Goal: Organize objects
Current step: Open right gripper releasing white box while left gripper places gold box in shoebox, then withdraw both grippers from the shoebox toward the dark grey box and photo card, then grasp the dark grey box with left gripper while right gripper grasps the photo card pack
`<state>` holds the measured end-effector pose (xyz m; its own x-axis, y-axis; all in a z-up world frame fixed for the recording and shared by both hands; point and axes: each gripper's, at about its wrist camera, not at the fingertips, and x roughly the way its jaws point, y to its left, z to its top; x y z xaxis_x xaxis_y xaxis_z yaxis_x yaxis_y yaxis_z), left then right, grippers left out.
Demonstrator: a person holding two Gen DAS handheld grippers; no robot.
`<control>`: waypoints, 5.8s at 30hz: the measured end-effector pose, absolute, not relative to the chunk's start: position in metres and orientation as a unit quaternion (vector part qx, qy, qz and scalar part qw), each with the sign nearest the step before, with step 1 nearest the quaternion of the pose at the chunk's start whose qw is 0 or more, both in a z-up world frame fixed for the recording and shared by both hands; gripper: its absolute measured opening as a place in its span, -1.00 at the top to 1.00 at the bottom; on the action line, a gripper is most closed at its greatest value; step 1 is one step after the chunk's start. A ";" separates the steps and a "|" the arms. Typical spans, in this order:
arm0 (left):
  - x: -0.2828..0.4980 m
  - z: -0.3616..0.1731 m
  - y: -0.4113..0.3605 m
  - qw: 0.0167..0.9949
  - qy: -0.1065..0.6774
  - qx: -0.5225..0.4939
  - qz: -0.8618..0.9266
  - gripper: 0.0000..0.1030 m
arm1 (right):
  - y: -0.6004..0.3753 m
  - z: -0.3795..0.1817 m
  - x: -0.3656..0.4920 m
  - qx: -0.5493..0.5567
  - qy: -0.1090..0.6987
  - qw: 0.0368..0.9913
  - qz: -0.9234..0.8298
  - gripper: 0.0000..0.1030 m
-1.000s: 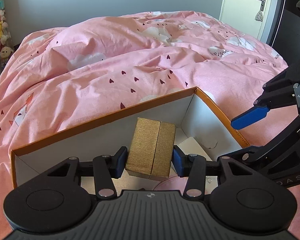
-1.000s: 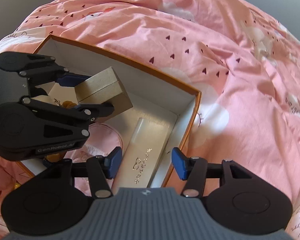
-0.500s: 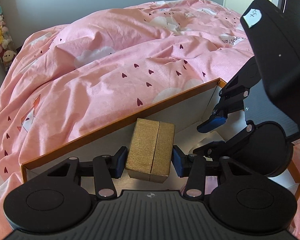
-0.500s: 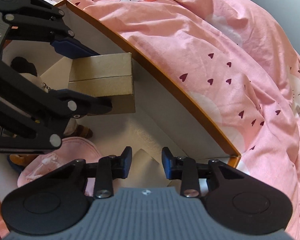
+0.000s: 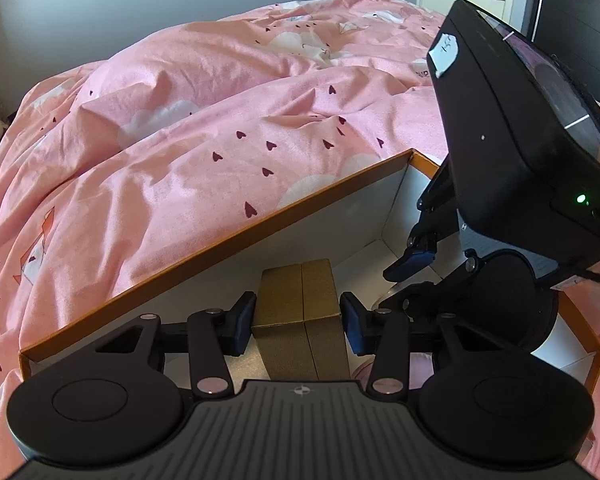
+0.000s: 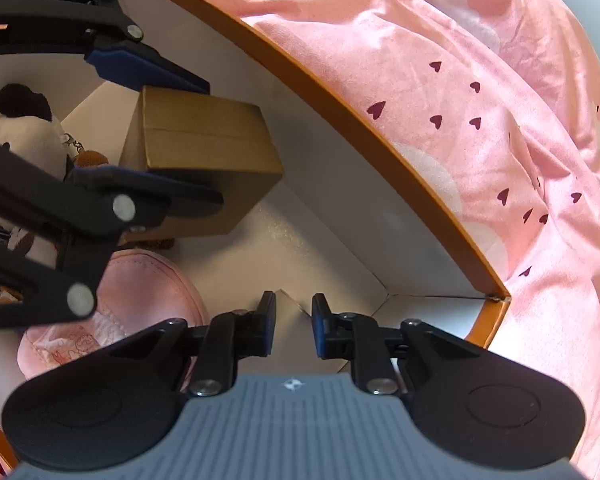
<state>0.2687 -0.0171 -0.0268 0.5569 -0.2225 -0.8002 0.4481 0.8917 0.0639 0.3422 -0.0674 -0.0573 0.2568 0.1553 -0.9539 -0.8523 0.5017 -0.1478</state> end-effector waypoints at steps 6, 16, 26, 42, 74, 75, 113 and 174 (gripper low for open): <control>0.265 -0.028 -0.037 0.857 0.409 0.196 -0.244 0.00 | -0.091 -0.019 0.330 -0.346 0.450 0.739 0.363 0.60; 0.257 -0.046 -0.090 0.782 0.341 0.420 -0.310 0.00 | -0.133 0.031 0.320 -0.328 0.396 0.793 0.327 0.60; 0.255 -0.079 -0.121 0.716 0.294 0.536 -0.339 -0.01 | -0.152 0.019 0.327 -0.297 0.390 0.811 0.319 0.53; 0.265 -0.086 -0.122 0.719 0.282 0.548 -0.323 -0.27 | -0.158 0.018 0.321 -0.285 0.397 0.812 0.318 0.32; 0.284 -0.073 -0.102 0.758 0.429 0.392 -0.296 0.48 | -0.155 0.016 0.321 -0.286 0.414 0.805 0.314 0.31; 0.285 -0.073 -0.103 0.758 0.431 0.387 -0.300 0.57 | -0.155 0.016 0.321 -0.287 0.414 0.805 0.313 0.31; 0.068 -0.003 -0.049 0.871 0.374 0.214 -0.234 0.61 | -0.217 0.023 0.126 -0.079 0.395 0.871 0.281 0.01; 0.058 -0.053 -0.027 0.847 0.483 0.081 -0.206 0.21 | -0.135 -0.112 0.063 -0.476 0.386 0.720 0.326 -0.49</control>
